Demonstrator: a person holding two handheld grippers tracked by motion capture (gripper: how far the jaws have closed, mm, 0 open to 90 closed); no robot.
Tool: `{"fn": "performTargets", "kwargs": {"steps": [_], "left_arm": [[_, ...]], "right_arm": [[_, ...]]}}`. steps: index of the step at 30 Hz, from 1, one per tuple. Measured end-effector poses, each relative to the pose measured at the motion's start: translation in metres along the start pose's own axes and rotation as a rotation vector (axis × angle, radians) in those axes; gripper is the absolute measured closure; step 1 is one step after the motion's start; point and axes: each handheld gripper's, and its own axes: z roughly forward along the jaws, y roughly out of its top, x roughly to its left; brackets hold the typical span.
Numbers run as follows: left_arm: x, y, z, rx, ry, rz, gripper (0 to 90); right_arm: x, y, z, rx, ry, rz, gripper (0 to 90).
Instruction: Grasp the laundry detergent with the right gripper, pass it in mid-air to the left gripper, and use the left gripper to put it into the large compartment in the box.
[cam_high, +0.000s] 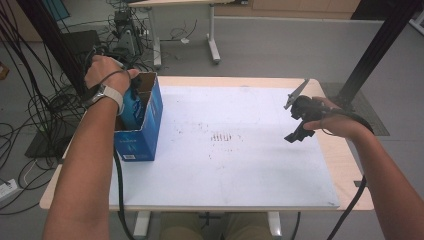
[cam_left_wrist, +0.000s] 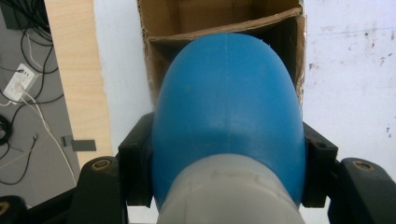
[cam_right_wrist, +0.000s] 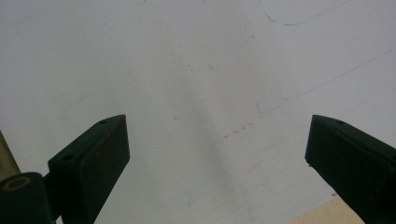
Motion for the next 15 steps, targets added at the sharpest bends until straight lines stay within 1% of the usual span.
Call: {"fn": "performTargets", "kwargs": {"steps": [2,4,6,8,9,15], "left_arm": [[0.0,0.0,0.003,0.005,-0.003,0.002,37.6],[0.0,0.0,0.004,-0.003,-0.002,-0.001,37.6],[0.0,-0.001,0.007,0.003,-0.002,0.003,37.6],[0.0,-0.001,0.01,-0.007,-0.001,-0.001,37.6],[0.0,-0.002,0.012,-0.001,-0.002,0.0,37.6],[0.001,-0.003,0.02,-0.001,-0.004,-0.005,37.6]], "right_arm": [[0.0,-0.001,0.0,-0.001,0.0,0.001,6.4],[0.0,-0.002,0.001,0.0,0.001,0.004,6.4],[0.0,-0.003,0.001,-0.001,0.002,0.005,6.3],[0.001,-0.003,0.002,0.001,0.001,0.006,6.4],[0.001,-0.003,0.002,-0.001,0.002,0.006,6.4],[0.001,-0.002,0.004,0.0,0.006,0.005,6.3]]}}
